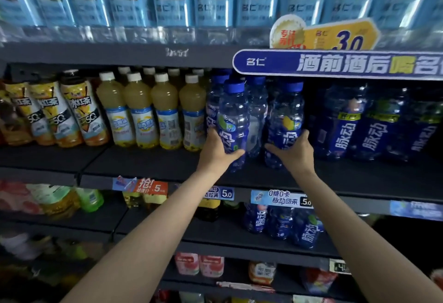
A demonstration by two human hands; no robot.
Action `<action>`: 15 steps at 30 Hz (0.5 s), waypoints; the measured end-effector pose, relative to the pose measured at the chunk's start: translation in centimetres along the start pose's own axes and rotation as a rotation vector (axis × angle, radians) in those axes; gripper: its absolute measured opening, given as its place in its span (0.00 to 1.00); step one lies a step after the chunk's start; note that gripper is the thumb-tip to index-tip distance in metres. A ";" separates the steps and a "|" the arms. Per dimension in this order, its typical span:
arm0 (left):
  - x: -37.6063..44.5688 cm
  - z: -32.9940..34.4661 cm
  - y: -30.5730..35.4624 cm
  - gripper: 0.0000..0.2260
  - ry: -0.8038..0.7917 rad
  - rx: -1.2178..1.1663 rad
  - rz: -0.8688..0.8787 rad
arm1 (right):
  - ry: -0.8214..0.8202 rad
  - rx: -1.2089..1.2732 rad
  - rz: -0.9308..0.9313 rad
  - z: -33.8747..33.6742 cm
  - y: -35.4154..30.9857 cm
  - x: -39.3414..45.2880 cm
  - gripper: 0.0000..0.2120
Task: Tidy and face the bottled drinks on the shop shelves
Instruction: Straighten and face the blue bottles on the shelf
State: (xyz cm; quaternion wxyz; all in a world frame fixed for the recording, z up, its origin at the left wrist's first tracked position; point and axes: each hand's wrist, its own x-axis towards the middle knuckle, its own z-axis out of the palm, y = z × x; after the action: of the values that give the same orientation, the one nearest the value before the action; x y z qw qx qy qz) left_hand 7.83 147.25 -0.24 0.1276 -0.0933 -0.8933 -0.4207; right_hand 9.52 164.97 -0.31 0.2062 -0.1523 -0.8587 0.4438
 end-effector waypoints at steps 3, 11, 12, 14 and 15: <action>-1.5 0.2 -0.3 0.33 0.135 -0.002 0.055 | -0.011 0.096 -0.003 -1.9 -0.9 -1.8 0.38; -6.7 -2.9 1.3 0.28 -0.344 -0.385 0.105 | -0.244 0.707 0.216 -4.1 -2.9 -7.2 0.23; -7.2 -3.3 1.6 0.24 -0.440 -0.510 -0.015 | -0.300 0.806 0.232 -4.1 -3.4 -7.9 0.22; -8.1 -3.9 2.1 0.18 -0.517 -0.786 -0.205 | -0.373 0.930 0.223 -4.1 -4.6 -8.9 0.22; -8.4 -4.1 2.2 0.16 -0.508 -0.878 -0.244 | -0.389 0.954 0.208 -4.1 -5.1 -9.2 0.22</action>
State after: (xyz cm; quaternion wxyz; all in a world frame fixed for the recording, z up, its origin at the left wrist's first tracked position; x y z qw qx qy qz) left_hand 17.03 144.92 1.30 -0.1944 -0.1326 -0.6399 -0.7316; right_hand 19.18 160.92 4.01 0.0445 -0.0408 -0.5640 0.8236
